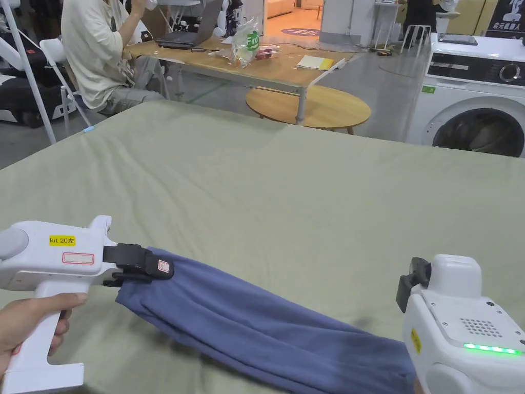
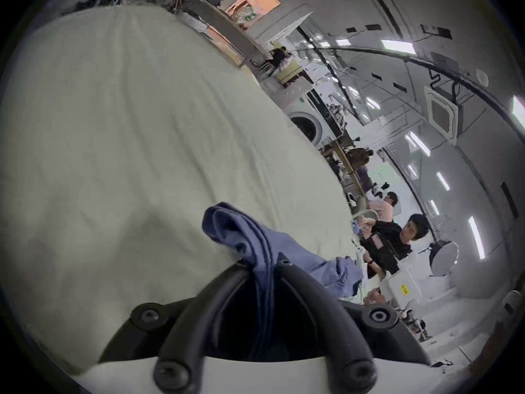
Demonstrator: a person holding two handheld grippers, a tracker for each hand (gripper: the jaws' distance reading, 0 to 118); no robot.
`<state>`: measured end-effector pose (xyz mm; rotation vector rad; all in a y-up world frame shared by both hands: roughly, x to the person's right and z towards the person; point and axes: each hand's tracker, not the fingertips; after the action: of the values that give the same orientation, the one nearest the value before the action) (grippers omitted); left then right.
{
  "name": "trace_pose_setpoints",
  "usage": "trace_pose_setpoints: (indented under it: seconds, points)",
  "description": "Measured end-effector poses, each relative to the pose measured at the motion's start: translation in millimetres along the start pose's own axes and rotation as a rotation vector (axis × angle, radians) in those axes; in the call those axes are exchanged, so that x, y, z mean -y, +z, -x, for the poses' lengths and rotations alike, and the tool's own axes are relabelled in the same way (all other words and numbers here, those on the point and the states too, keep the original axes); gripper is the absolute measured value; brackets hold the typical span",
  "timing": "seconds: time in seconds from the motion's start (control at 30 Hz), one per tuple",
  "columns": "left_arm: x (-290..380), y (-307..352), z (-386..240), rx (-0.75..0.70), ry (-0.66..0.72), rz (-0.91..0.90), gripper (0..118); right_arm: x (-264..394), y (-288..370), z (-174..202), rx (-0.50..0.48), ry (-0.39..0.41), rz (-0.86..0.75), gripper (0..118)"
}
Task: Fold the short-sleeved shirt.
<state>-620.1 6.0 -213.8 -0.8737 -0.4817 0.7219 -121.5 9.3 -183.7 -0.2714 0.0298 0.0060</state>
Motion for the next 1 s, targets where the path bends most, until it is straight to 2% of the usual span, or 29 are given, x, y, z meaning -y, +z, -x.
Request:
trace_pose_setpoints:
  seconds: [0.2, 0.3, 0.53, 0.63, 0.77, 0.87, 1.0]
  points:
    - [5.4, -15.3, -47.6, 0.0, -0.057, 0.031, 3, -3.2, 1.4, -2.3, -0.012, -0.015, -0.001, 0]
    - [8.0, -32.3, -81.4, 0.075, -0.123, 0.082, 3, -4.8, 6.6, -7.1, -0.008, -0.014, -0.007, 0]
    - [32.6, -106.9, -151.7, 0.164, -0.159, 0.219, 3, -4.4, 14.8, -25.5, 0.018, -0.028, -0.008, 0]
    - [50.6, -155.1, -164.8, 0.115, -0.178, 0.309, 3, -3.1, 17.9, -34.4, 0.037, -0.036, -0.003, 0]
    - [67.0, -211.4, -157.8, 0.045, -0.104, 0.343, 3, 0.0, 22.2, -45.5, 0.063, -0.046, 0.002, 0]
    - [81.1, -239.4, -156.3, -0.004, -0.058, 0.345, 3, 2.0, 24.3, -52.5, 0.076, -0.052, 0.01, 0]
    - [98.7, -260.0, -157.4, -0.104, -0.099, 0.386, 2, 4.2, 26.6, -59.0, 0.09, -0.047, 0.02, 0]
